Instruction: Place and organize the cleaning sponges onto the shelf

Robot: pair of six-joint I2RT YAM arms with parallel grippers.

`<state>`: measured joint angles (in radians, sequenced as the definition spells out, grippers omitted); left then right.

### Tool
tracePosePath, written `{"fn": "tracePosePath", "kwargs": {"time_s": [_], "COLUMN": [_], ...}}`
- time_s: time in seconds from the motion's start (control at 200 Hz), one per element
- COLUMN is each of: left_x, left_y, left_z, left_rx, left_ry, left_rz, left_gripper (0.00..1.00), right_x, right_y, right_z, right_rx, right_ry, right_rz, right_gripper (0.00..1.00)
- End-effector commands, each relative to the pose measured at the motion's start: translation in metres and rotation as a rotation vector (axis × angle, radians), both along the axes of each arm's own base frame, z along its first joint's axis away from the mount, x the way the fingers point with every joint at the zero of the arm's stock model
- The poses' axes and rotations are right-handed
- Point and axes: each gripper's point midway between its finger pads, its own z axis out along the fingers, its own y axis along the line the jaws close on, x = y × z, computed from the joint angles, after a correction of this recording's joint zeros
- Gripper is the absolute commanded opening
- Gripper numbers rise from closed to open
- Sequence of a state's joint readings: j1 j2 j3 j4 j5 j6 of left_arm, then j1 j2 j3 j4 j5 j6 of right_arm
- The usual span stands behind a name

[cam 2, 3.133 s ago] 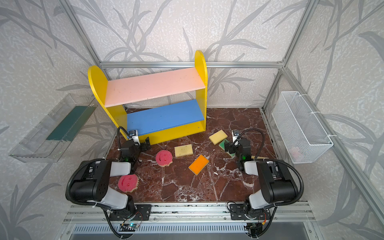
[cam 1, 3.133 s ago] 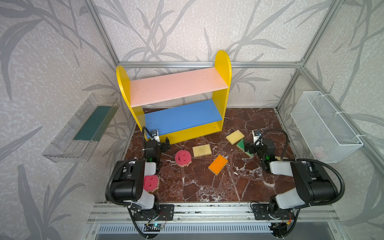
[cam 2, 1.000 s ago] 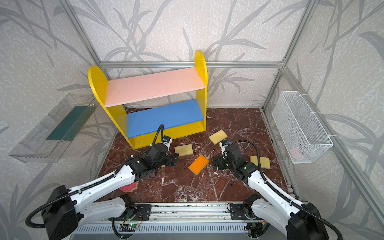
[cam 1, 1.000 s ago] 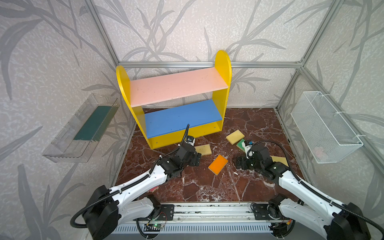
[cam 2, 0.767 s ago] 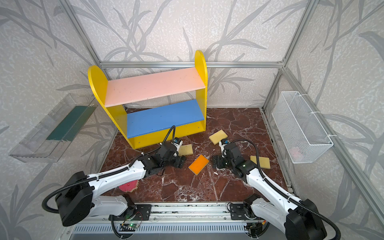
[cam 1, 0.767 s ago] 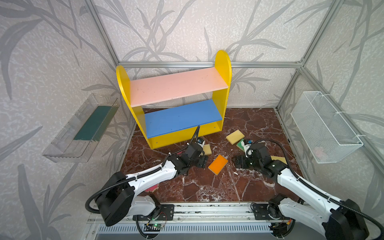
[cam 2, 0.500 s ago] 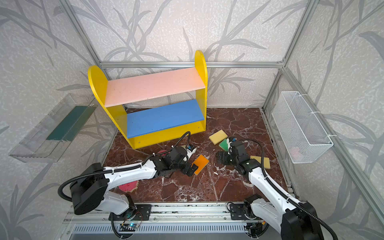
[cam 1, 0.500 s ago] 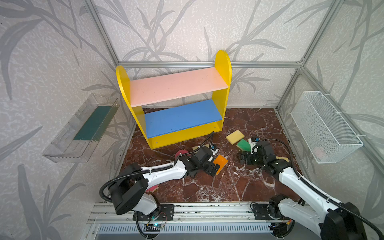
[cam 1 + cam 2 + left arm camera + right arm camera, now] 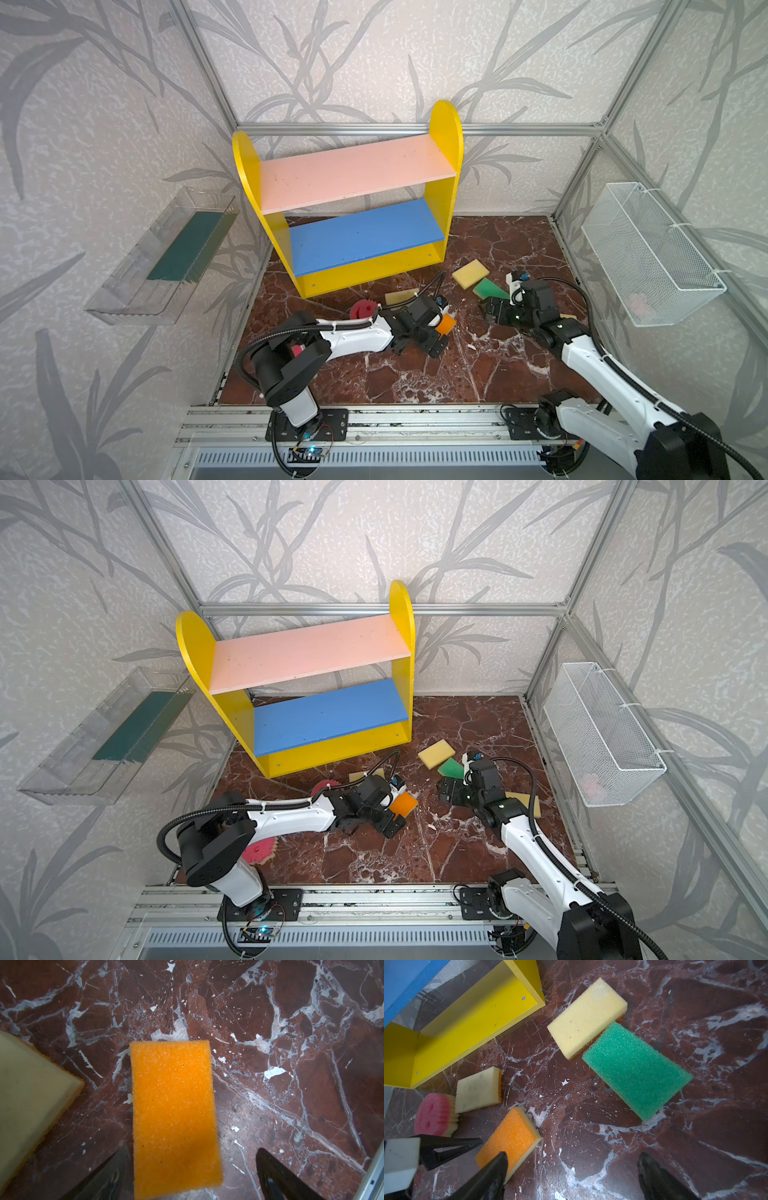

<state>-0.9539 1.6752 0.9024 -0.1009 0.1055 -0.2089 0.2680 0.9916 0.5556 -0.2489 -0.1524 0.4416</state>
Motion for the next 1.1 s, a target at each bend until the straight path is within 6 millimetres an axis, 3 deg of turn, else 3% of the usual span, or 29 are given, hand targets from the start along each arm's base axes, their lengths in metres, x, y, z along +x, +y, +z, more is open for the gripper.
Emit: {"fn": "tracePosePath", "kwargs": {"time_s": [0.0, 0.39, 0.705, 0.83, 1.094], "left_x": [0.003, 0.014, 0.011, 0.011, 0.014], "left_y": [-0.001, 0.012, 0.007, 0.007, 0.011], "left_z": [-0.005, -0.018, -0.021, -0.013, 0.032], "left_rx": [0.041, 0.102, 0.083, 0.070, 0.017], "left_ry": [0.000, -0.027, -0.004, -0.014, -0.068], "left_rz": [-0.003, 0.085, 0.085, 0.089, 0.112], "left_gripper": [0.97, 0.83, 0.65, 0.63, 0.63], "right_x": [-0.001, -0.001, -0.003, -0.004, -0.004], "right_y": [0.001, 0.003, 0.002, 0.001, 0.001], "right_z": [-0.002, -0.001, 0.002, 0.004, 0.007], "right_rx": [0.005, 0.015, 0.016, 0.016, 0.023], "right_ry": [-0.007, -0.017, -0.027, -0.033, -0.045], "right_rz": [0.009, 0.017, 0.016, 0.015, 0.014], "right_gripper": [0.96, 0.96, 0.96, 0.97, 0.97]}}
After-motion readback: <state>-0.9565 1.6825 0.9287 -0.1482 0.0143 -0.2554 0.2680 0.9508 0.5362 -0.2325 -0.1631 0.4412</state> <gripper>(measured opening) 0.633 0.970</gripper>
